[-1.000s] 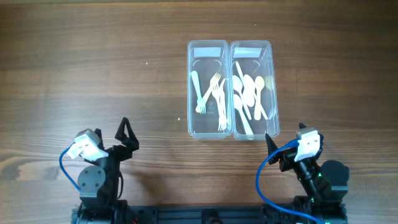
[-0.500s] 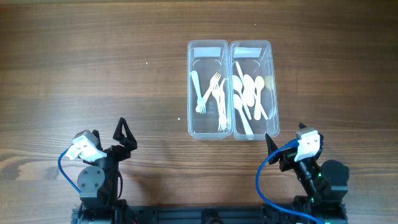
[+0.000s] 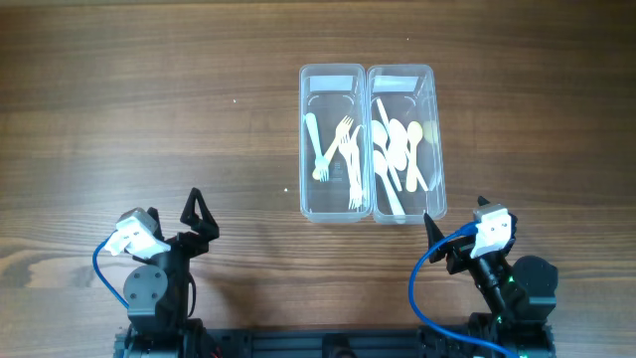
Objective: Pack container
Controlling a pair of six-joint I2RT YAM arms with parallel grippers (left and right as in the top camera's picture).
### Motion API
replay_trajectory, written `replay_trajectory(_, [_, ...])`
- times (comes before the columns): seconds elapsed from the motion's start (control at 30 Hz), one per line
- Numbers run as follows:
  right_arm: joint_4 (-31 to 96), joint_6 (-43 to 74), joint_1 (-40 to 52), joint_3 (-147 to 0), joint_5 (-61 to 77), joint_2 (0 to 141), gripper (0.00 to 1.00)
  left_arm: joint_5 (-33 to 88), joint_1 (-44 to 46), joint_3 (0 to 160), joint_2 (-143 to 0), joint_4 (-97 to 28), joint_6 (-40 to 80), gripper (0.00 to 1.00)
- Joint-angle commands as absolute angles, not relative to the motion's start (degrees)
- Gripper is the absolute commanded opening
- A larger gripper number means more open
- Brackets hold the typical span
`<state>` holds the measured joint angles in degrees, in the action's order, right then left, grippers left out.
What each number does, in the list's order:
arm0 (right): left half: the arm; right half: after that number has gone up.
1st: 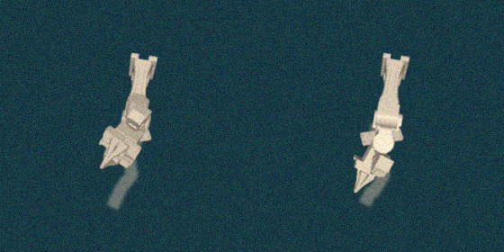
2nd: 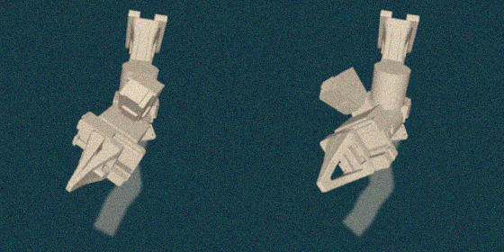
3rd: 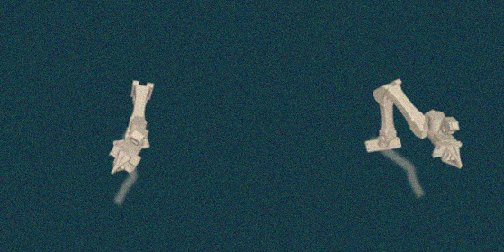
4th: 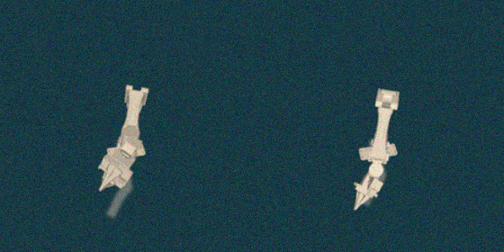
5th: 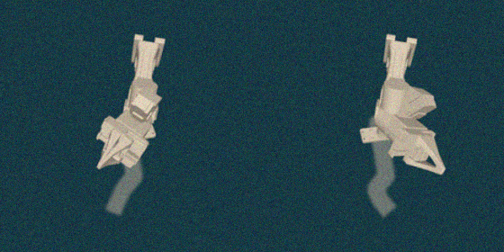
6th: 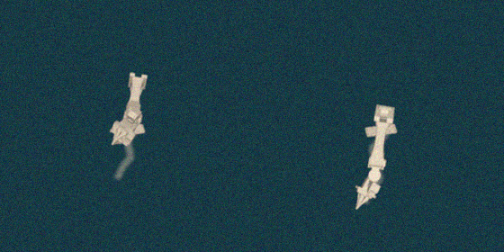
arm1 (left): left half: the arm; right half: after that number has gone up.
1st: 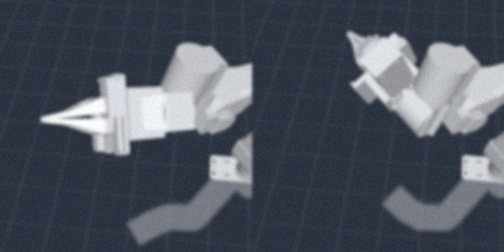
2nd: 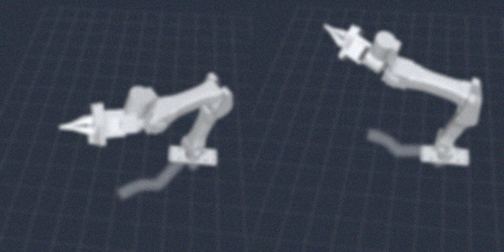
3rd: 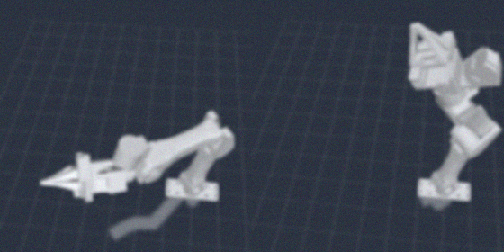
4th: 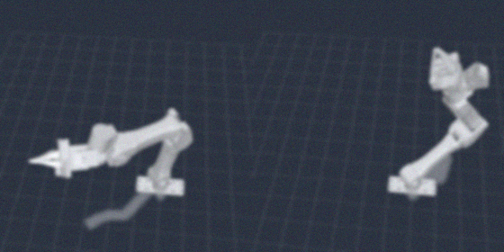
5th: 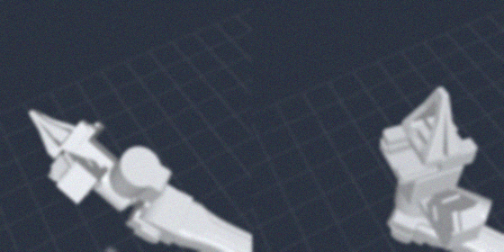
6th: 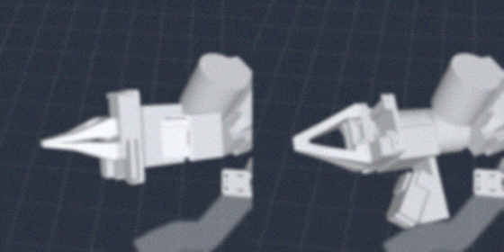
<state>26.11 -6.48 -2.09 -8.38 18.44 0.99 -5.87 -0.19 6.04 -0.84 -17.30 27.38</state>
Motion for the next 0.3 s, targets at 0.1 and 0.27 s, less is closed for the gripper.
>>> replay_trajectory(0.1, [26.0, -5.9, -2.0, -8.3, 19.4, 0.4, 0.99, -5.0, -0.6, 5.3, -0.2, -17.0, 27.9, 1.0])
replay_trajectory(0.27, [26.0, -5.9, -2.0, -8.3, 19.4, 0.4, 1.0, -5.0, -0.6, 5.3, -0.2, -17.0, 27.9, 1.0])
